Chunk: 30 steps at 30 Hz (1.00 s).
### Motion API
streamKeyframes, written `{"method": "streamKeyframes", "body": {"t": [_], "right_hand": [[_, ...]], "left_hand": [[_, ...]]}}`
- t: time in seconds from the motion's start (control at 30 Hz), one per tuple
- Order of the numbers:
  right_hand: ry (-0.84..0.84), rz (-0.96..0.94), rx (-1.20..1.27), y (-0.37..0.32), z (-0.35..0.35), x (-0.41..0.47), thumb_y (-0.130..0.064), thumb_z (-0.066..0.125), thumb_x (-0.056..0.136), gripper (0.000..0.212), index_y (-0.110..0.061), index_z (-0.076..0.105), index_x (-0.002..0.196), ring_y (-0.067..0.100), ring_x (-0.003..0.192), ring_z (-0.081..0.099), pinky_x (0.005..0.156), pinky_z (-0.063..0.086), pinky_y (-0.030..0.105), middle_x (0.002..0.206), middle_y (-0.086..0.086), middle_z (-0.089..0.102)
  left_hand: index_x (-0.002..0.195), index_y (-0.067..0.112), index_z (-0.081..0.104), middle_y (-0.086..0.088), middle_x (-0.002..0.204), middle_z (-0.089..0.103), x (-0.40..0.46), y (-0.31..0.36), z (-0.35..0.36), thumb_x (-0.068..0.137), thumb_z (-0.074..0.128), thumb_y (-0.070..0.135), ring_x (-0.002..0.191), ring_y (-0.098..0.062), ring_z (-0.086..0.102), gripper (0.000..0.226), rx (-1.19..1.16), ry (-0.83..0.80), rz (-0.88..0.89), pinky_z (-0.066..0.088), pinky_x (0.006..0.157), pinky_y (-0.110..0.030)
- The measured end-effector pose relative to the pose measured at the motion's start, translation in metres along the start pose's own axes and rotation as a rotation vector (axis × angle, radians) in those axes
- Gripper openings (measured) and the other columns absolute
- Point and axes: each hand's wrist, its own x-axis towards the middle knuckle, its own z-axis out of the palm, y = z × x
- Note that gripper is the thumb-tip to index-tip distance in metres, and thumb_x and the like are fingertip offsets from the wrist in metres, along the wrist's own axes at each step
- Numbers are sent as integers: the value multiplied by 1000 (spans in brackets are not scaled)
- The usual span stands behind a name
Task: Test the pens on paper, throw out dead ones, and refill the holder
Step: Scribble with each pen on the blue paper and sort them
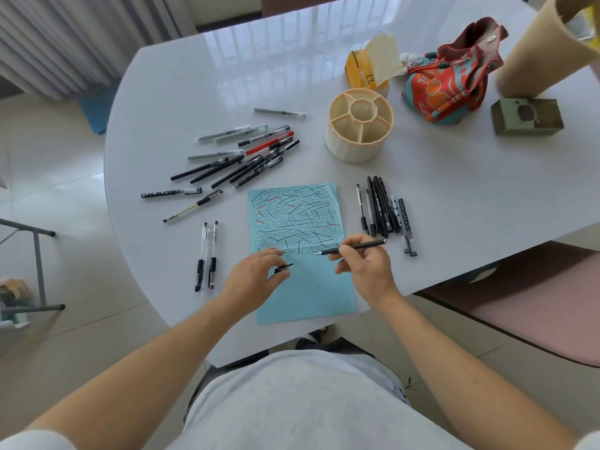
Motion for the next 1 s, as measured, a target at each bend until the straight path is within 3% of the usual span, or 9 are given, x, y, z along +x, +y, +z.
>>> {"method": "streamKeyframes", "body": {"t": [0.23,0.4,0.57,0.8,1.0], "right_hand": [[-99,33,68,-7,14,-6,-11,64,98,6,-9,67,93,23,59,67,66,61,33,82,16,77],[-99,31,82,-14,13,-5,-8,64,99,7,-7,66,92,21,61,69,65,61,31,79,16,77],[-56,25,98,-16,15,-5,-5,62,99,7,-3,65,93,21,62,70,63,61,29,78,17,76],[-41,38,108,-15,17,-2,-3,62,98,8,-4,65,90,22,67,72,64,62,31,76,16,75],[-138,97,79,-6,34,-7,-7,63,100,6,-3,65,97,22,70,74,67,63,31,75,11,76]], "left_hand": [[102,27,70,13,122,68,6,15,-5,91,67,41,110,-7,62,18,-62,19,47,49,94,-29],[103,32,68,15,99,68,7,15,-8,92,63,46,87,-5,58,19,-42,-4,15,50,79,-29],[102,36,67,22,94,68,7,17,-7,92,59,50,84,-1,57,19,-58,-13,0,47,75,-23],[102,31,69,19,92,71,10,22,-10,92,62,43,83,-3,63,17,-109,-28,-33,53,78,-29],[91,26,67,10,72,67,12,33,-14,91,63,35,64,-15,59,10,-50,-59,29,49,61,-36]]}}
